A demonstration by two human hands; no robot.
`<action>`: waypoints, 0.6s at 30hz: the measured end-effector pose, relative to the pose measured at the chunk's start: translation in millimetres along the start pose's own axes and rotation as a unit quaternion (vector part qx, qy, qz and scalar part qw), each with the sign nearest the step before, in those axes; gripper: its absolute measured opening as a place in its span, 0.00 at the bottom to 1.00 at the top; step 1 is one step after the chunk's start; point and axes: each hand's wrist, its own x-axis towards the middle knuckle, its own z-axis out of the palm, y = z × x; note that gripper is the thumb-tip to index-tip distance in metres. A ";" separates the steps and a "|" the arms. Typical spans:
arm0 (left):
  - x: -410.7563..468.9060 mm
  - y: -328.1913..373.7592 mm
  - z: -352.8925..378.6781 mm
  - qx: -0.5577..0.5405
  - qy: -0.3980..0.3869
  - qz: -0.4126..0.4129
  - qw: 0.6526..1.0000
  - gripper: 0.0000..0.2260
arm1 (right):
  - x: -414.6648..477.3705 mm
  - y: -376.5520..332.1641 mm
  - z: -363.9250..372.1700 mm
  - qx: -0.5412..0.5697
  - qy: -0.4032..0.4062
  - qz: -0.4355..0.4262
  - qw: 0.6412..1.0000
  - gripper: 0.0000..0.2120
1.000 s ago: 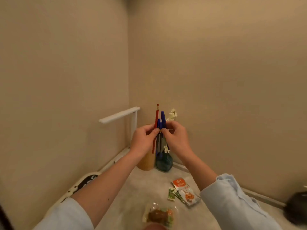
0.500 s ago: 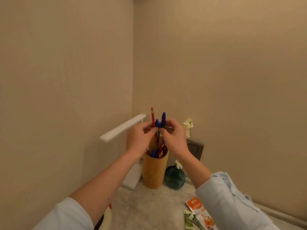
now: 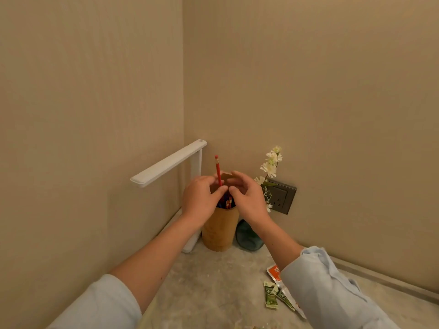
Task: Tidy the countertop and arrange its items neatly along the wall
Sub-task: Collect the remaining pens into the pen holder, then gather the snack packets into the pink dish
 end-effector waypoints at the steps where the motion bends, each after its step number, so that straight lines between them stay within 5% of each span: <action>1: -0.6 -0.1 0.4 -0.006 0.004 0.001 1.000 0.11 | -1.2 -0.7 -1.9 -0.003 0.001 -0.001 1.000 0.20; 5: -4.6 -2.8 2.1 -0.014 -0.020 -0.004 1.000 0.13 | -10.0 -6.6 -9.4 -0.008 0.019 -0.007 1.000 0.21; 11: -5.2 8.4 3.2 0.163 -0.091 0.001 0.982 0.23 | -35.8 -13.6 -21.0 -0.021 0.013 -0.009 1.000 0.22; 18: -33.9 24.6 -5.4 0.014 0.009 0.024 1.000 0.26 | -68.6 -15.0 -30.6 -0.029 0.027 -0.013 0.999 0.18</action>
